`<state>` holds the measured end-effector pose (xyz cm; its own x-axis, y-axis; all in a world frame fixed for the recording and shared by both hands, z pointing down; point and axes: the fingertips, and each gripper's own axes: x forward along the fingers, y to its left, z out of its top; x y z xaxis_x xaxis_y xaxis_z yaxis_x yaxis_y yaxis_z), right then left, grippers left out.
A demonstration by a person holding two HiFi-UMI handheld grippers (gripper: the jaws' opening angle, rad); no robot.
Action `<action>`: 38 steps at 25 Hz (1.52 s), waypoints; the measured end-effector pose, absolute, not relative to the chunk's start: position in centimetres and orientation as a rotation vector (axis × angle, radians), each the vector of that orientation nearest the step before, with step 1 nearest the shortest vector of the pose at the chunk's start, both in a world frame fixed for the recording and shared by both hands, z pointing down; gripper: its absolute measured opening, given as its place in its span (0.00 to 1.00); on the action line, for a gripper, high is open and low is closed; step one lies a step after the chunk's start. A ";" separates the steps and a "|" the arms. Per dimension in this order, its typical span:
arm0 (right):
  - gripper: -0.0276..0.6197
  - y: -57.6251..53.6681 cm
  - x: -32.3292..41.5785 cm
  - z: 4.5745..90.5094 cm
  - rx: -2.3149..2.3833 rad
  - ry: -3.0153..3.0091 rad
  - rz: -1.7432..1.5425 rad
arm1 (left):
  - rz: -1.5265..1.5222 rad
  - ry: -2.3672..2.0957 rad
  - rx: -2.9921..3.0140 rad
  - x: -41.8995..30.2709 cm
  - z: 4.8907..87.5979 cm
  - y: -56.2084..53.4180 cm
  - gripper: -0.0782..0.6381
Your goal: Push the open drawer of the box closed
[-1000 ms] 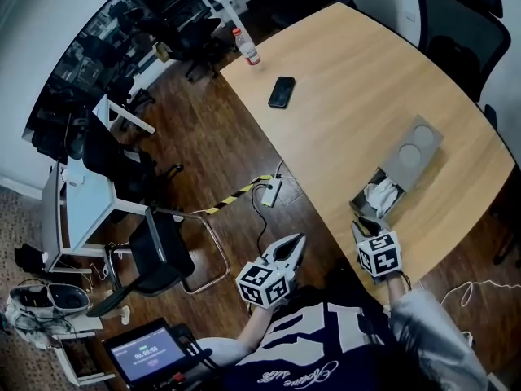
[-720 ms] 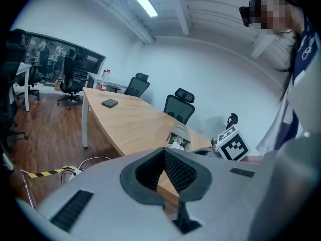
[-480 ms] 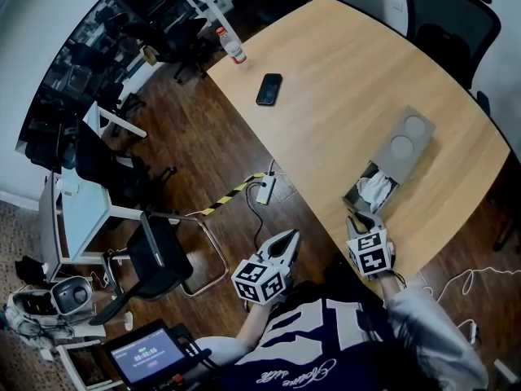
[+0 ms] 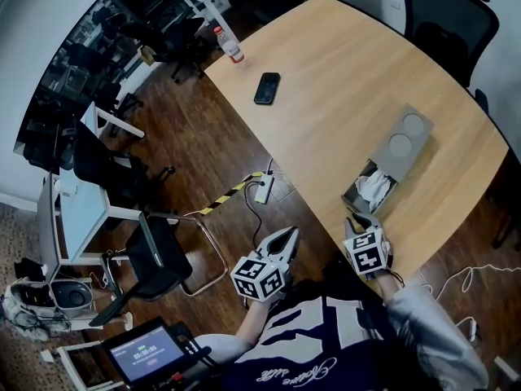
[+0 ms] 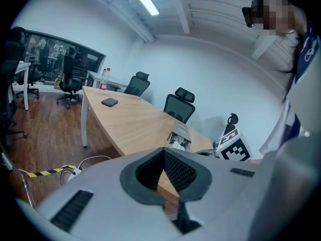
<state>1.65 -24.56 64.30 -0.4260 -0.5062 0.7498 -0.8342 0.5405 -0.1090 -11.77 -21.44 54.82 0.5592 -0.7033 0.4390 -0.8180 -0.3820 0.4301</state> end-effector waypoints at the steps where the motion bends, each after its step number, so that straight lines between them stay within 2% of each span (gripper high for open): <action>1: 0.13 -24.6 1.7 64.3 1.093 -2.102 0.633 | 0.243 -1.211 2.181 -11.7 54.8 -21.4 0.11; 17: 0.13 -29.4 5.8 64.9 1.306 -1.978 0.575 | 0.241 -1.235 2.148 -12.8 55.5 -21.3 0.11; 27: 0.11 -35.4 11.4 64.9 1.530 -1.910 0.719 | 0.241 -1.226 2.142 -12.5 55.7 -21.2 0.11; 38: 0.14 -32.1 10.2 65.1 1.470 -1.971 0.785 | 0.235 -1.202 2.150 -12.1 55.8 -20.9 0.11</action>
